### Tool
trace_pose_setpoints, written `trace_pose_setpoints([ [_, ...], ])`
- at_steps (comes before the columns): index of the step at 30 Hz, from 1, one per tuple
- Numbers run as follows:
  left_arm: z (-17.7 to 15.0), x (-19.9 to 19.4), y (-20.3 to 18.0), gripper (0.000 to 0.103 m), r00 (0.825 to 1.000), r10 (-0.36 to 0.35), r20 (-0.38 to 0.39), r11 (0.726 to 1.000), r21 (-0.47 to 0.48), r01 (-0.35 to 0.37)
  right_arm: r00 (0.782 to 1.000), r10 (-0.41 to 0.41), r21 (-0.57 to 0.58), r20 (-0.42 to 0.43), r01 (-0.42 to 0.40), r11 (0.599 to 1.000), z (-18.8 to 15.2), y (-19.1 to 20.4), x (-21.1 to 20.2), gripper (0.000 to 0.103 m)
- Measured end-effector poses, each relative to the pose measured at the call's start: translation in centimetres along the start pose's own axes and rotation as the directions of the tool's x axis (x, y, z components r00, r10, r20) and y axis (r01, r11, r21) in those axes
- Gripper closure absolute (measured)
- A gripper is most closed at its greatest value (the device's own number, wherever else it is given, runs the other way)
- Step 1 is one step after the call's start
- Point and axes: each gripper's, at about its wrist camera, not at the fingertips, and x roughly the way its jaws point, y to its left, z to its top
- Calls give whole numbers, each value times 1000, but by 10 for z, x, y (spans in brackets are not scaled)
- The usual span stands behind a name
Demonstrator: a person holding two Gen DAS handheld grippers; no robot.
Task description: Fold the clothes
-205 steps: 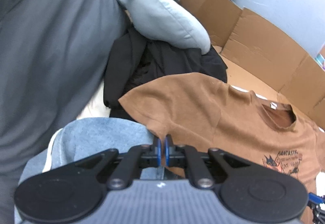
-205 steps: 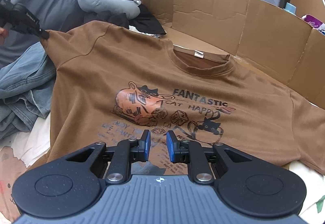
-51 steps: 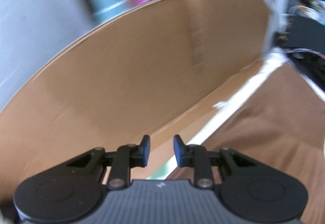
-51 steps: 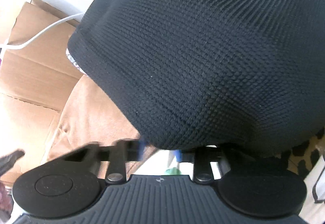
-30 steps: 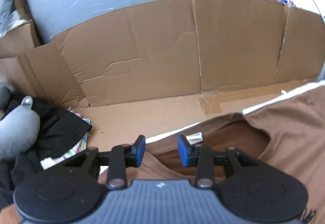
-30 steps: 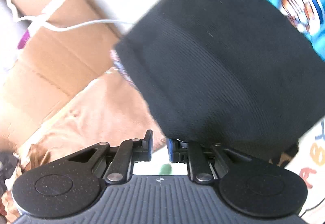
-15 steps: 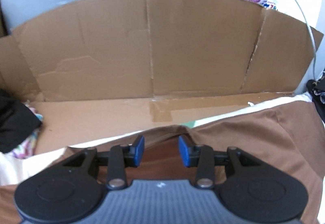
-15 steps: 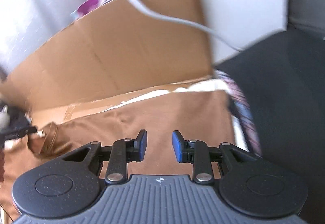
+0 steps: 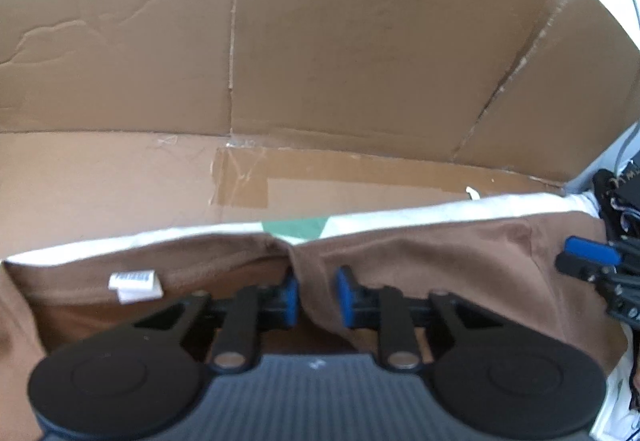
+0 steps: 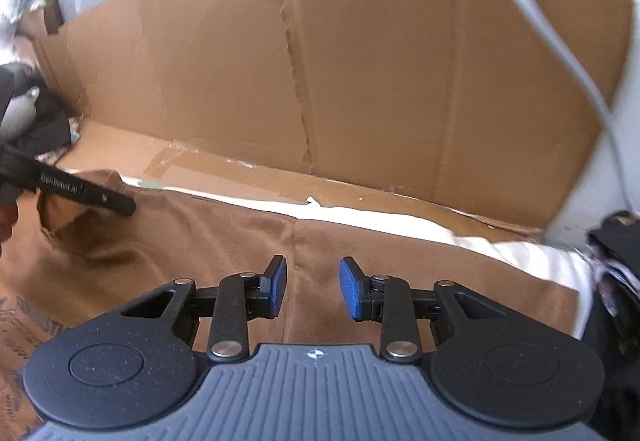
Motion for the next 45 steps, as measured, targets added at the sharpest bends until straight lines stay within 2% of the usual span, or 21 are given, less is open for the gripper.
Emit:
trace_pose_setpoints([
  [4, 10, 6, -3, 100, 999, 16, 31, 998, 65, -18, 1000, -18, -48, -10, 17, 999, 10, 4, 20, 69],
  [10, 19, 22, -7, 100, 998, 45, 36, 987, 150, -50, 1000, -13, -51, 6, 13, 999, 26, 14, 30, 68],
  [13, 19, 29, -8, 98, 998, 56, 15, 983, 173, -58, 999, -40, -98, -35, 37, 995, 24, 22, 42, 68],
  [17, 27, 18, -6, 98, 999, 38, 10, 984, 174, -39, 993, -113, -75, -47, 109, 991, 22, 13, 50, 69],
  [20, 32, -2, -3, 96, 1000, 5, 15, 983, 184, -8, 992, -123, -36, -34, 121, 992, 25, 8, 43, 69],
  [21, 33, -9, -1, 91, 1000, -1, 17, 982, 187, -2, 993, -119, -30, -25, 119, 992, 25, 9, 38, 69],
  [22, 34, -17, 0, 65, 999, 9, 31, 981, 195, -15, 993, -116, -26, -15, 116, 993, 26, 10, 33, 69],
  [24, 34, -32, 7, 33, 998, 21, 60, 977, 210, -33, 994, -107, -20, 5, 107, 994, 27, 12, 24, 69],
  [27, 34, -52, 20, 43, 995, 41, 95, 971, 230, -62, 994, -105, -16, 23, 105, 994, 28, 17, 13, 69],
  [29, 31, -61, 32, 52, 990, 91, 111, 962, 246, -116, 995, -92, -2, 36, 92, 996, 28, 20, 8, 69],
  [33, 16, -73, 70, 54, 974, 193, 121, 949, 230, -217, 998, 15, 10, 55, -16, 1000, 30, 40, 1, 69],
  [35, 8, -77, 92, 59, 963, 239, 125, 943, 206, -261, 996, 66, -6, 54, -66, 998, 28, 55, 0, 68],
  [37, 0, -79, 113, 74, 954, 276, 115, 940, 177, -293, 992, 115, -27, 45, -114, 993, 27, 72, 1, 68],
  [38, -4, -79, 122, 77, 952, 287, 107, 939, 164, -301, 990, 137, -39, 38, -135, 990, 26, 81, 1, 68],
  [41, -16, -79, 147, 78, 947, 310, 87, 938, 136, -320, 982, 187, -75, 12, -185, 980, 21, 106, 0, 68],
  [45, -30, -74, 163, 77, 948, 314, 46, 937, 148, -317, 972, 233, -115, -34, -235, 965, 14, 138, 5, 67],
])
